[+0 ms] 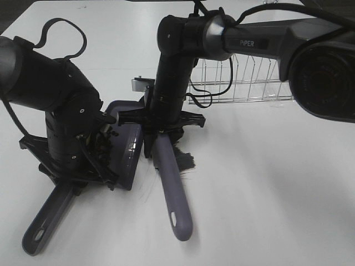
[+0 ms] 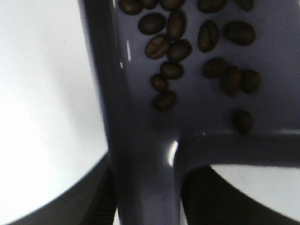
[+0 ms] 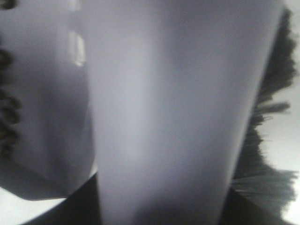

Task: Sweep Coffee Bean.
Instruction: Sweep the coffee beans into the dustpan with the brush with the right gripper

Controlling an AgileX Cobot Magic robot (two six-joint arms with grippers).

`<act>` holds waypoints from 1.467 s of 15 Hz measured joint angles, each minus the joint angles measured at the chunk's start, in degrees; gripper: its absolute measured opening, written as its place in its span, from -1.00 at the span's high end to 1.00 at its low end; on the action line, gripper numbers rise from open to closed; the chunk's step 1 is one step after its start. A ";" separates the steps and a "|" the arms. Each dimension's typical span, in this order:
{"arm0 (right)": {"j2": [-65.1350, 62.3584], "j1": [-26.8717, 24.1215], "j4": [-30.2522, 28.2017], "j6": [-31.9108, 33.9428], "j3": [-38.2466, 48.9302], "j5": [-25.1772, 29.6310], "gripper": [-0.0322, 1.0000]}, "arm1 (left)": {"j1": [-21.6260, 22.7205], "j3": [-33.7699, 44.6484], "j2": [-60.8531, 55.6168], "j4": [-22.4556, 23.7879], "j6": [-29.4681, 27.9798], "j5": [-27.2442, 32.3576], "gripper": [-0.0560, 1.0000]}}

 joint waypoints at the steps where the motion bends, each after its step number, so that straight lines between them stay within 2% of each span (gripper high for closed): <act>1: 0.34 0.46 0.86 -0.57 0.00 -0.52 0.37 | 0.23 0.06 0.00 -0.11 -0.52 0.46 0.22; 4: 0.86 -0.17 5.67 -3.27 -0.69 -1.66 0.37 | 0.86 0.17 0.00 -0.06 -1.55 1.32 0.22; 7: 1.03 0.86 11.80 -4.64 -4.87 -3.21 0.37 | 0.63 0.17 0.00 0.52 -0.63 0.23 0.22; 9: 1.20 1.15 11.80 -4.98 -7.39 -1.95 0.37 | 0.63 0.17 0.00 0.52 -0.63 0.23 0.22; 13: 1.83 0.97 9.85 -5.21 -15.64 -0.40 0.37 | 0.63 0.17 0.00 0.57 -0.34 -0.06 0.22; 14: 1.83 1.09 7.05 -5.33 -19.65 0.11 0.37 | 0.57 0.17 0.00 0.63 -0.23 -0.34 0.22; 15: 1.83 1.09 5.79 -5.21 -21.03 0.11 0.37 | 0.57 0.17 0.00 0.74 -0.17 -0.46 0.22; 17: 1.78 1.15 -0.40 -4.13 -24.58 0.06 0.37 | 0.52 0.17 0.00 0.74 0.00 -1.09 0.22; 20: 0.92 1.03 -7.73 -3.21 -24.92 0.23 0.37 | 0.52 0.11 0.00 0.80 0.23 -1.60 0.22; 22: -1.60 -0.17 -9.05 -3.50 -22.98 0.23 0.37 | 0.52 0.06 0.00 0.74 0.23 -1.72 0.22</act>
